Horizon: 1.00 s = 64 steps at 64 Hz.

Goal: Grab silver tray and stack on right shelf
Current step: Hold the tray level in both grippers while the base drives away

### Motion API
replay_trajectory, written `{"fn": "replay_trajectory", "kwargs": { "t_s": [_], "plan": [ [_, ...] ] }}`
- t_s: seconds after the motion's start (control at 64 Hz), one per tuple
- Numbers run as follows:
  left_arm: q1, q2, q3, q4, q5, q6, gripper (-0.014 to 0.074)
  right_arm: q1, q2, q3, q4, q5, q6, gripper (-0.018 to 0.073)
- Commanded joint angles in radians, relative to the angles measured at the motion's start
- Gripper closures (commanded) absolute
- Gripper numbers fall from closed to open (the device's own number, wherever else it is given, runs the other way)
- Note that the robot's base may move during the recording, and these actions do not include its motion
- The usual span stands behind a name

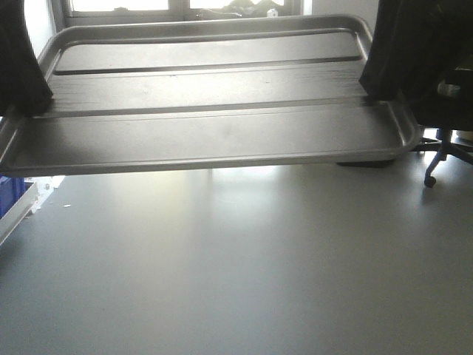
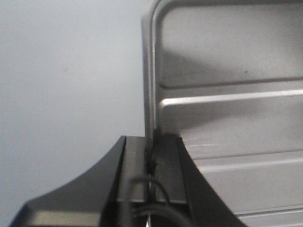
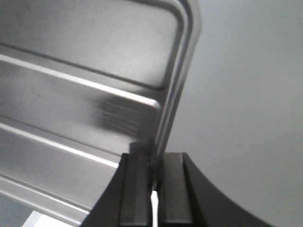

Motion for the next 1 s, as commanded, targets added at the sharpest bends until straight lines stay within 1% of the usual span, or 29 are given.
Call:
{"fn": "replay_trajectory", "kwargs": {
  "t_s": [0.0, 0.984],
  "plan": [
    [-0.011, -0.022, -0.029, 0.015, -0.028, 0.023, 0.0689, 0.005, -0.031, -0.028, -0.030, -0.057, -0.026, 0.0509],
    [-0.011, -0.022, -0.029, 0.018, -0.028, 0.023, 0.0689, 0.005, -0.031, -0.028, -0.030, -0.059, -0.026, 0.0509]
  ]
}}
